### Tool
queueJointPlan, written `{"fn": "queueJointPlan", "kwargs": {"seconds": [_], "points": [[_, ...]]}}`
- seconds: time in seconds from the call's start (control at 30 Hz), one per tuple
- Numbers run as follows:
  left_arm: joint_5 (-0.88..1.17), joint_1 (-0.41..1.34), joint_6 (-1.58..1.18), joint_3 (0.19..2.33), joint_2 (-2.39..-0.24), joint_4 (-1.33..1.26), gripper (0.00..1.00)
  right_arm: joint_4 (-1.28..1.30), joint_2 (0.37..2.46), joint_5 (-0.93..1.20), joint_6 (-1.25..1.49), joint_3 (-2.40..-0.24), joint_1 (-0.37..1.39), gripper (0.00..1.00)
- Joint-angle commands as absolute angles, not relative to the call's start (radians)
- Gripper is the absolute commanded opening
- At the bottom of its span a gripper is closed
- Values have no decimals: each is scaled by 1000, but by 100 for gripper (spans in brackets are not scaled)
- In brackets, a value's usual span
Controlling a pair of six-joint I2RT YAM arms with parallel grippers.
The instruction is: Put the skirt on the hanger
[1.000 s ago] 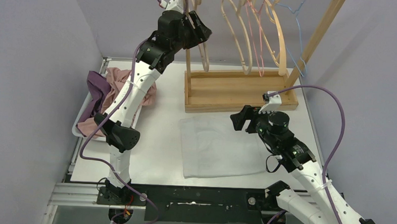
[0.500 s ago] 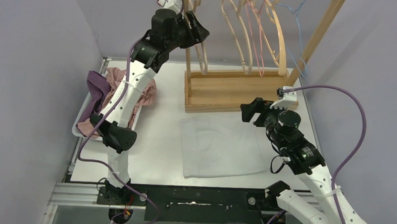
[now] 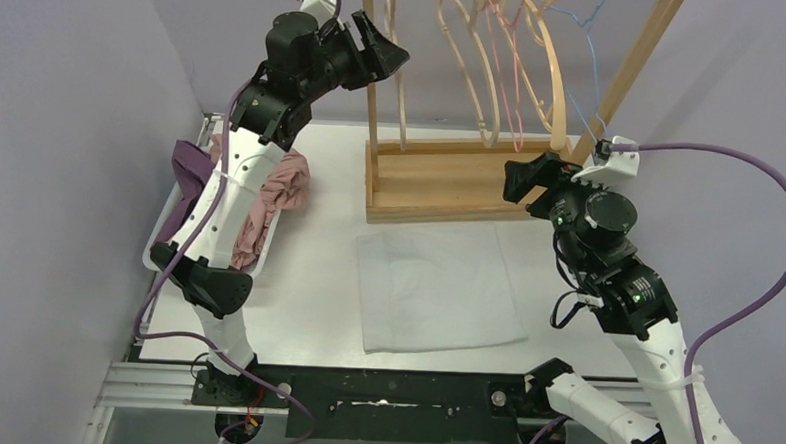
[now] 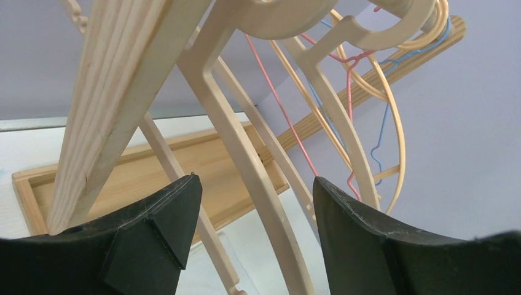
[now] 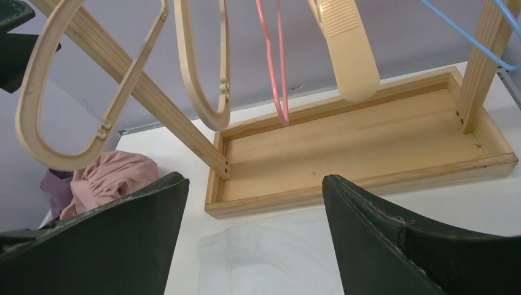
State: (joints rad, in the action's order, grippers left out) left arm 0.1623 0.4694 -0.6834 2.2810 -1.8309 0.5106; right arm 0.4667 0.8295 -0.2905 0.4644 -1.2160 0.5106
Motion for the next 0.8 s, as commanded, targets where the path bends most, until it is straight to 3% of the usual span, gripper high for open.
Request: {"fn": "queueJointPlan", "kwargs": {"seconds": [0.0, 0.23, 0.33, 0.6, 0.7, 0.77], "points": [[174, 468, -687, 2346, -1850, 486, 67, 480, 875, -297, 490, -1292, 502, 82], [99, 474, -721, 2399, -1911, 534, 67, 497, 872, -231, 517, -1264, 500, 81], [73, 475, -719, 2394, -1920, 535, 61, 495, 858, -227, 524, -1250, 500, 81], [101, 477, -692, 2405, -1907, 502, 14, 505, 821, -235, 528, -1230, 500, 81], [109, 482, -649, 2407, -1890, 471, 1, 509, 813, -237, 526, -1227, 500, 81], [97, 486, -612, 2415, -1880, 461, 0, 512, 809, -241, 526, -1227, 500, 81]]}}
